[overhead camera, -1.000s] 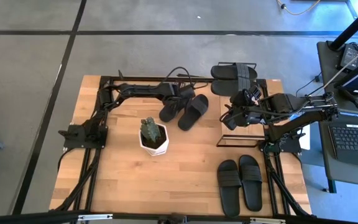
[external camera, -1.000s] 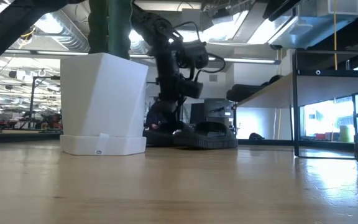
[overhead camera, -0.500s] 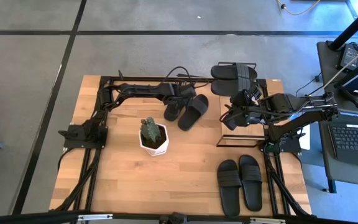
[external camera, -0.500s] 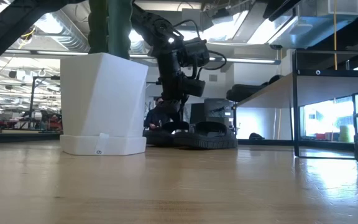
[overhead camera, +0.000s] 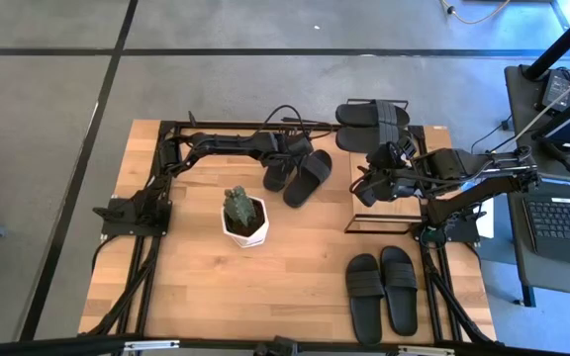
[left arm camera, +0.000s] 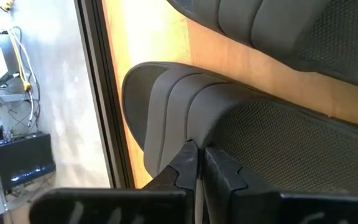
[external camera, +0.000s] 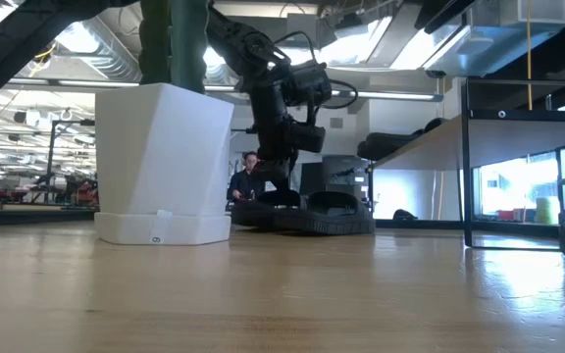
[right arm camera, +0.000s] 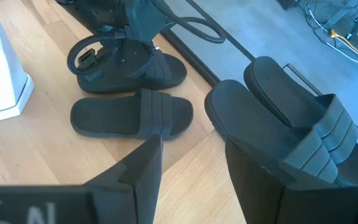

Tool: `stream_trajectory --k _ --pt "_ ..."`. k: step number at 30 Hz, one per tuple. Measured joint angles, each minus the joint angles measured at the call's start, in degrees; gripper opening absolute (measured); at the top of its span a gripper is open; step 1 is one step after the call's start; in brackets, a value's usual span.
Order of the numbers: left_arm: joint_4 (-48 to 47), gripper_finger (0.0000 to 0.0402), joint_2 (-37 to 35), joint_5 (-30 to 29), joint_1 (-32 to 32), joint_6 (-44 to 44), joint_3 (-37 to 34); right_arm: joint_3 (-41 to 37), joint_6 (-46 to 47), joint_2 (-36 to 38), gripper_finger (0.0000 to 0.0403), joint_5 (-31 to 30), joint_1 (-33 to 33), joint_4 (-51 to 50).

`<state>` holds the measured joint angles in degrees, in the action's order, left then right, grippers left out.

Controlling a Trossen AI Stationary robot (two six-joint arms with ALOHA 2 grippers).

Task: Pick and place slides into the shelf
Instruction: Put the black slide on the shelf

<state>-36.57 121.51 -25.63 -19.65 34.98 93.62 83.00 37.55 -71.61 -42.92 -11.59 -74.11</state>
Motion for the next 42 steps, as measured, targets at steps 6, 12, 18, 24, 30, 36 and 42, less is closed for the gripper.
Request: stream_trajectory --k 6,12,18,24,30,36,42 --pt "-0.26 0.0004 0.00 -0.46 0.63 0.79 0.00 0.00 -0.06 0.00 0.0177 0.00 0.01 -0.01" --pt "-1.83 0.0002 -2.02 -0.87 2.04 3.10 -0.04 0.00 -0.21 0.00 0.0177 0.00 -0.01 -0.50" --pt "-4.06 0.0002 -8.31 -0.59 3.78 3.32 -0.04 0.00 -0.28 0.00 0.0177 -0.02 0.00 -1.65" --pt "-5.24 0.0001 -17.13 -0.79 5.17 4.79 -0.04 0.00 -0.52 0.00 0.0177 -0.03 0.03 -1.80" --pt "-4.04 0.0001 -25.47 0.43 6.27 5.24 -0.04 0.00 -0.54 0.00 0.0177 -0.13 0.08 -1.98" --pt "2.23 0.0000 -30.00 7.71 8.06 8.66 -0.02 0.00 -0.56 0.00 0.0177 -0.61 0.08 -2.01" --pt "7.55 0.0000 -29.34 17.94 8.72 11.29 0.00 0.00 -0.35 0.73 0.0177 -0.97 -0.12 -2.00"
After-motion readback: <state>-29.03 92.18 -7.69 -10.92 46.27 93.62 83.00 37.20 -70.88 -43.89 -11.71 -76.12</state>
